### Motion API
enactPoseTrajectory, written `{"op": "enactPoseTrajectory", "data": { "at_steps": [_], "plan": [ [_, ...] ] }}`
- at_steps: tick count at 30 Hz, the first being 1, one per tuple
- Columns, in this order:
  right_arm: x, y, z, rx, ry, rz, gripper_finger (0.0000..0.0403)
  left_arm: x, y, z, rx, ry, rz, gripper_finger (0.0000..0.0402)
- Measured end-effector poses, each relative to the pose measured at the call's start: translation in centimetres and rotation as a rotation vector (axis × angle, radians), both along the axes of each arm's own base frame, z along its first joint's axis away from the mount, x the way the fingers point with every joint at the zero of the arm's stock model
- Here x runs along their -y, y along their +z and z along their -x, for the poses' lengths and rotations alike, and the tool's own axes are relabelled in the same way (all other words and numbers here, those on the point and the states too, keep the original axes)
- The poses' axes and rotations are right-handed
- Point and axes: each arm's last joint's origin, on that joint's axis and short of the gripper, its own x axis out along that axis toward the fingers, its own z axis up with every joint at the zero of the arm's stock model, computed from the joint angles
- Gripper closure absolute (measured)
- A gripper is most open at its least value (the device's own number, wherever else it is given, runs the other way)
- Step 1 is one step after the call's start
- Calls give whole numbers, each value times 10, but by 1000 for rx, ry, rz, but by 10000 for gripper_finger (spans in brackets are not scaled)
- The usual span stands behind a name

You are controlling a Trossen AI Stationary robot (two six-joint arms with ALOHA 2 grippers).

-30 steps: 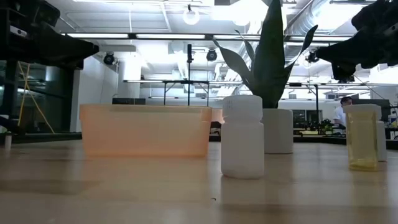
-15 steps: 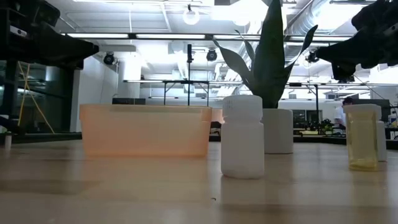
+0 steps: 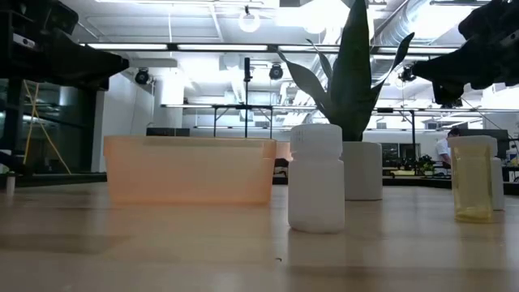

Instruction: Pick and place pill bottles into a basket

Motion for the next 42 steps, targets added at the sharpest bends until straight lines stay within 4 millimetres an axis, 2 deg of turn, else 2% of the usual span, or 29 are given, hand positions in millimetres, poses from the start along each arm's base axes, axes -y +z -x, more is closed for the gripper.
{"op": "enactPoseTrajectory", "data": {
  "at_steps": [32,36,42],
  "plan": [
    [0,0,0,0,-1,4,396,0,0,0,0,0,0,284],
    [1,0,0,-11,-37,133,396,0,0,0,0,0,0,284],
    [3,2,0,-2,-104,155,396,0,0,0,0,0,0,284]
  ]
}}
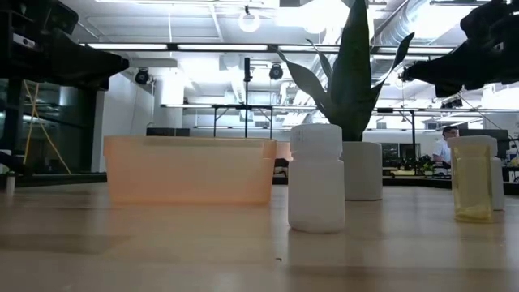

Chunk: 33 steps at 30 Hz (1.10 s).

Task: Pick and place pill bottles into a basket
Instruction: Put the right white pill bottle into the orange container

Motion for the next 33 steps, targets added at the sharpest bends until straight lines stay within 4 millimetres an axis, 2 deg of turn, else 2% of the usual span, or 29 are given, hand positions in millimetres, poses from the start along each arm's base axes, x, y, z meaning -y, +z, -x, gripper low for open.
{"op": "enactPoseTrajectory", "data": {
  "at_steps": [5,10,14,21,25,33],
  "plan": [
    [0,0,0,-1,12,-11,396,0,0,0,0,0,0,284],
    [-1,0,0,32,40,-182,396,0,0,0,0,0,0,284],
    [0,11,0,139,19,-178,396,0,0,0,0,0,0,284],
    [-5,27,0,280,179,-99,388,0,0,0,1,12,-1,284],
    [-5,30,-4,299,159,-86,342,-1,1,0,7,20,0,284],
    [-13,38,-19,357,303,-93,195,-1,1,0,10,39,54,284]
  ]
}}
